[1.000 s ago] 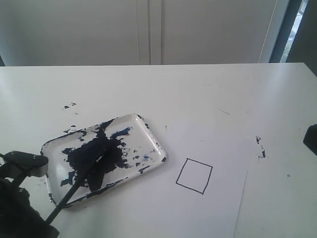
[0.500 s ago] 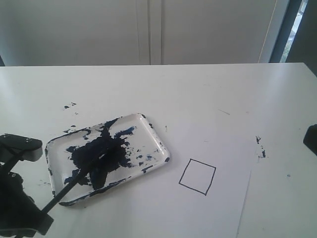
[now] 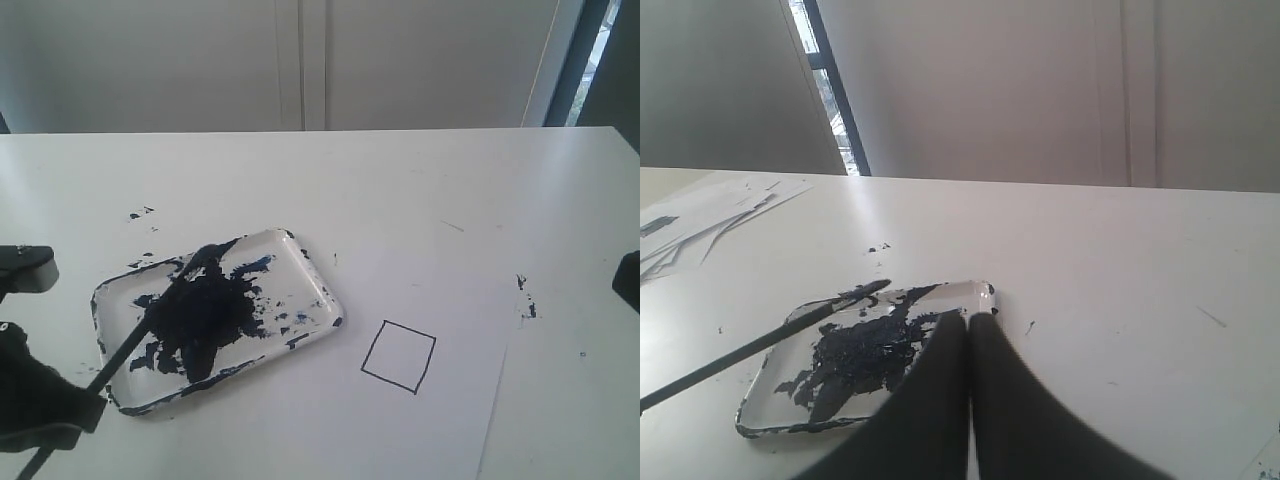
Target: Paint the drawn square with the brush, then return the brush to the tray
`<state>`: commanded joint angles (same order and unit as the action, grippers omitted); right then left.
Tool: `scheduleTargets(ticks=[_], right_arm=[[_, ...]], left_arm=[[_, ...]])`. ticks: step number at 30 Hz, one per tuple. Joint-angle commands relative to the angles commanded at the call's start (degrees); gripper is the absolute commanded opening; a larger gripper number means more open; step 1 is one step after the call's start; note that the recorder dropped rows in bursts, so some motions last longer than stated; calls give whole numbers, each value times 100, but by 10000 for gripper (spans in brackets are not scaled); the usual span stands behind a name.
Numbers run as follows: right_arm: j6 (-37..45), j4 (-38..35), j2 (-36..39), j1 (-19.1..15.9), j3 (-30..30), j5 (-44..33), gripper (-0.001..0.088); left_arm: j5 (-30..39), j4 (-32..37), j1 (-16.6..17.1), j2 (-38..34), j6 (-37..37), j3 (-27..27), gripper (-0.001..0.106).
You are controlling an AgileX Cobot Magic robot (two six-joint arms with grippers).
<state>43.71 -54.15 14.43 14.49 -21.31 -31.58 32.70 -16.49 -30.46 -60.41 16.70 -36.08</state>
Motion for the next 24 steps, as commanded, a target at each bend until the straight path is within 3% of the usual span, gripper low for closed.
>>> scheduleTargets(ticks=[7,11,16,24], right_arm=[[0,0,0,0,0,0,0],[0,0,0,0,0,0,0],[0,0,0,0,0,0,0],[0,0,0,0,0,-53,0]], left_arm=[[-307,-223,0,1,29,186,0],[-865,-892,-50,1,-39,585,0],[-1869,-1335,-613,1,177,999,0],[-3319,-1493,-1658,-116,764,1030,0]])
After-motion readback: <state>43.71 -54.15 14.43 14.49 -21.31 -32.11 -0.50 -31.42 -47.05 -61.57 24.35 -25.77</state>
